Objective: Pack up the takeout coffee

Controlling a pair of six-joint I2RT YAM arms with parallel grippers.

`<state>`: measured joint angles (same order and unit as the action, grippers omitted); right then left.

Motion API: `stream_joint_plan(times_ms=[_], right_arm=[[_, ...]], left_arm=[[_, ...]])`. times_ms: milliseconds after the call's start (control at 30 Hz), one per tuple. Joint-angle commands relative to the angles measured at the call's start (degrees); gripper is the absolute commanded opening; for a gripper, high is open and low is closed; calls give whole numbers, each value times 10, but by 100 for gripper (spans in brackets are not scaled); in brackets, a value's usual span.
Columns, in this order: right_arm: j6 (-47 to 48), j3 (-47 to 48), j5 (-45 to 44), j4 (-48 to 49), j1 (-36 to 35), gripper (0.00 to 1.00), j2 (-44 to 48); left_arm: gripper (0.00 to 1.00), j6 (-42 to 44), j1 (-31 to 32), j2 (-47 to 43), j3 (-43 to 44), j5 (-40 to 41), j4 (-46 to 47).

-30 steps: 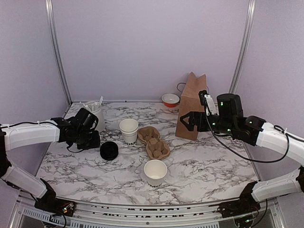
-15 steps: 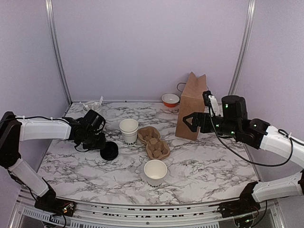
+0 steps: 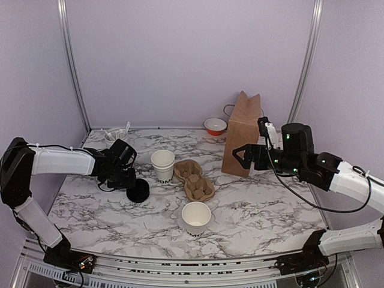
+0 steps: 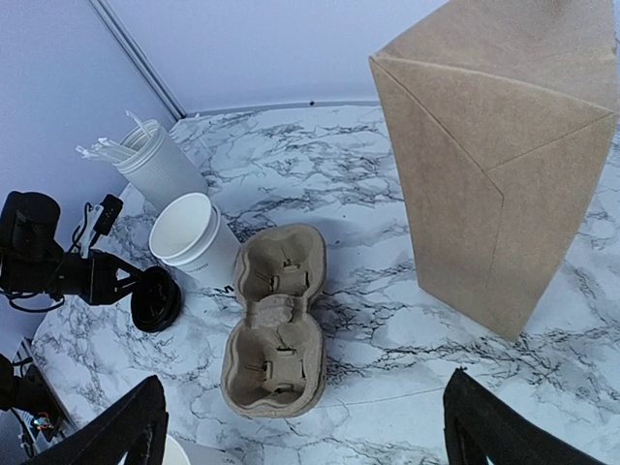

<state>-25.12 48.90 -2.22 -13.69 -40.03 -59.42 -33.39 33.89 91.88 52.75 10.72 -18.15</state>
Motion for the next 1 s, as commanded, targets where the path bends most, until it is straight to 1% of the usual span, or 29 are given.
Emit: stream_joint_plan(times_ms=[0, 567, 767, 967], right_arm=[[-6, 1, -8, 16, -3, 96, 11], [-10, 1, -2, 22, -3, 96, 5], [-11, 2, 0, 23, -3, 96, 2], [-13, 0, 2, 24, -3, 96, 3]], left_arm=[[34, 1, -3, 13, -4, 2, 15], [28, -3, -2, 14, -26, 15, 23], [24, -2, -3, 8, -30, 16, 23], [17, -2, -2, 5, -34, 15, 23]])
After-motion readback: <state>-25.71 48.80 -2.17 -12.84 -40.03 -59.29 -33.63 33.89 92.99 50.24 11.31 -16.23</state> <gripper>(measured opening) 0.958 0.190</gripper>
